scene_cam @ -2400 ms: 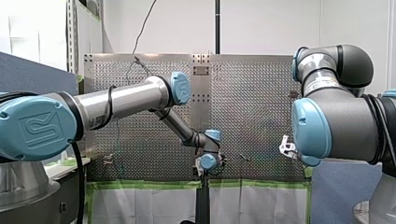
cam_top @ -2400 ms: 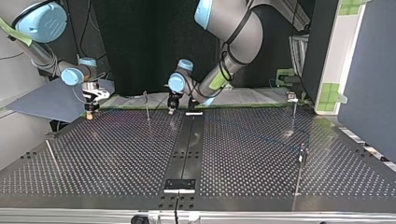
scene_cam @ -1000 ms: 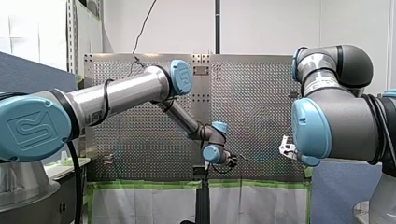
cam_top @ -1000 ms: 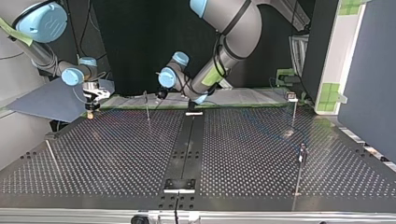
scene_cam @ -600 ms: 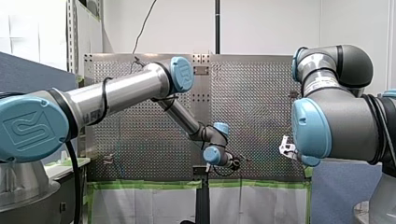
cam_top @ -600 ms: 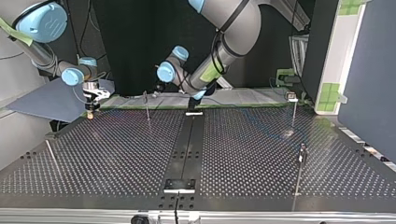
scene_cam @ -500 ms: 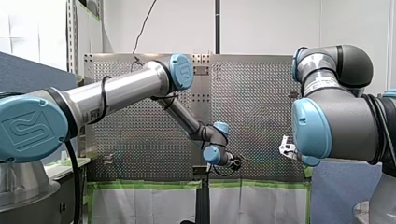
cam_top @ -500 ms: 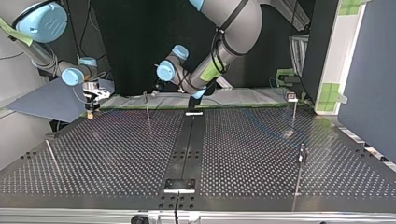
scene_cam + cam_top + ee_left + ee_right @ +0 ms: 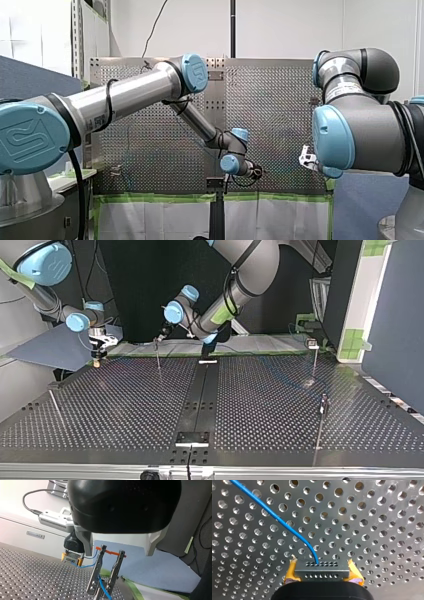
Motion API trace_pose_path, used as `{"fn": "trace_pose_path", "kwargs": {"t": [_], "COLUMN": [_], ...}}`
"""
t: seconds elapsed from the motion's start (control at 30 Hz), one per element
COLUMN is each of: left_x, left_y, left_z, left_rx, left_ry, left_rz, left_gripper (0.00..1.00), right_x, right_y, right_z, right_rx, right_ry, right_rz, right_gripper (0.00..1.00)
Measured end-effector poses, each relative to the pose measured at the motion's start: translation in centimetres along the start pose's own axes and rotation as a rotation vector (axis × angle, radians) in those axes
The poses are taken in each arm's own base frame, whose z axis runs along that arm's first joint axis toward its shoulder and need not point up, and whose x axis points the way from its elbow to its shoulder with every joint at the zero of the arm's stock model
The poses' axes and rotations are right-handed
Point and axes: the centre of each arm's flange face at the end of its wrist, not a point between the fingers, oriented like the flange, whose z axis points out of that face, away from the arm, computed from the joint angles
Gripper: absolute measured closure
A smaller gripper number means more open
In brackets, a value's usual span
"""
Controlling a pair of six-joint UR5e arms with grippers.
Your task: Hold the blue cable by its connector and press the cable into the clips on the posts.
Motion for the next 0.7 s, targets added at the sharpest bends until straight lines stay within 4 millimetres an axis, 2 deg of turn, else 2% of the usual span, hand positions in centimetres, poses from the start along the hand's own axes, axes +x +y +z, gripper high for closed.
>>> {"fn": "trace_pose_path", "kwargs": {"t": [0.7], "left_x": [0.01], "left_y": [-0.05], "left_z": [-0.02], "left_rx": [-0.002], "left_ry": [0.0], "left_rz": [-0.006], "left_gripper": [0.0], "right_x": [-0.06], "right_y": [0.02], "right_z": [-0.05], "right_rx": [-0.003], "right_ry": [-0.002], "right_rz": [0.002], "right_gripper": [1.0]}}
